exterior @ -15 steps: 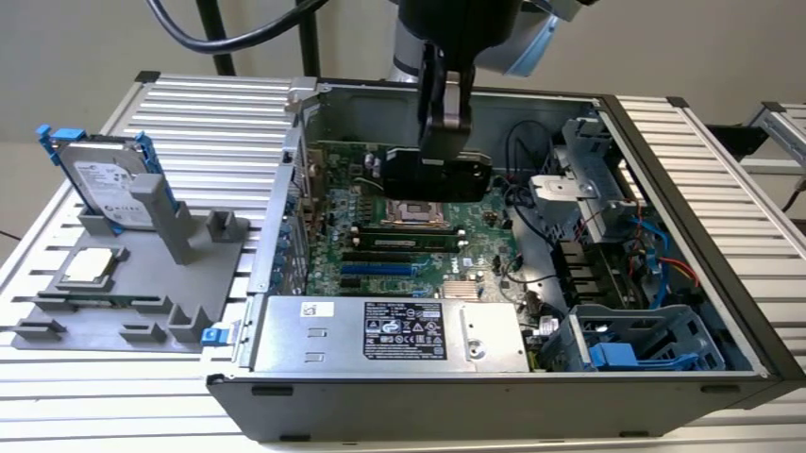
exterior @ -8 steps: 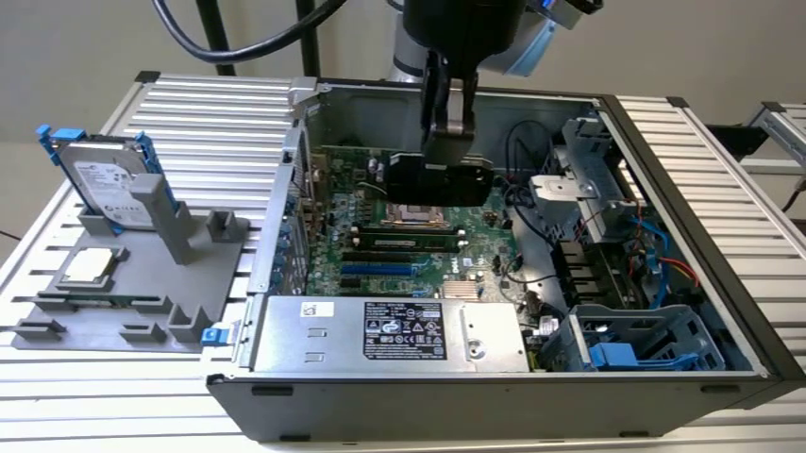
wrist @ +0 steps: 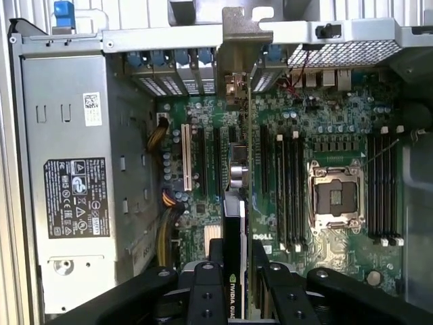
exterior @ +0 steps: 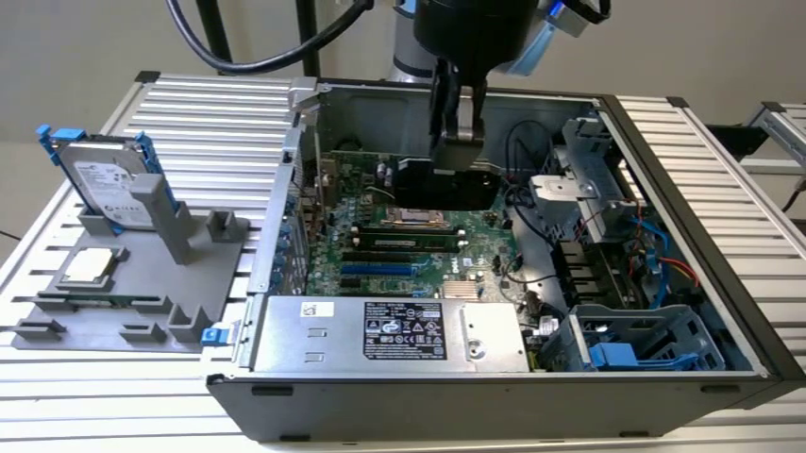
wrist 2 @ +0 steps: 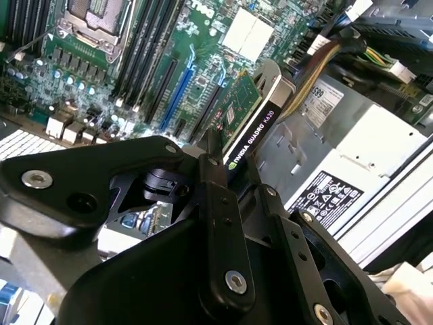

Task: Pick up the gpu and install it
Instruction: 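Insert the gpu into the slot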

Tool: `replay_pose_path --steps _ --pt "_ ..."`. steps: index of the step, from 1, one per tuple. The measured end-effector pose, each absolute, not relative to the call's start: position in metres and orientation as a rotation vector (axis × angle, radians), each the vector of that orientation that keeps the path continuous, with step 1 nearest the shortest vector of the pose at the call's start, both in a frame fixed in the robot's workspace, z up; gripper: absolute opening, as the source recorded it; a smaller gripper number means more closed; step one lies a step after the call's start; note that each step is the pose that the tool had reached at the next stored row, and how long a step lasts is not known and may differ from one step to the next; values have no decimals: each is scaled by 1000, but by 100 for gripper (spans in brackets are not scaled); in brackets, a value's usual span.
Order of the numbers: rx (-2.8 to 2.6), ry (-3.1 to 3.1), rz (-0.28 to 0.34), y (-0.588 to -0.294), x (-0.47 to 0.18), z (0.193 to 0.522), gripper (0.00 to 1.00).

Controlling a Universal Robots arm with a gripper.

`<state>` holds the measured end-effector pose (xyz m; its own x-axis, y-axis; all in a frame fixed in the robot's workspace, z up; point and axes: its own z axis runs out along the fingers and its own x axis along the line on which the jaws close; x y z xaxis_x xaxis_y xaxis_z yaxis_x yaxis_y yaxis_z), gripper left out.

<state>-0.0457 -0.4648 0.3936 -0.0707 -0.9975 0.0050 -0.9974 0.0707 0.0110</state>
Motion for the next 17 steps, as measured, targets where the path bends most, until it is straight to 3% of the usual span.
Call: replay_pose_path --steps 17 --pt "2125 -2281 14 -463 -37 384 0"
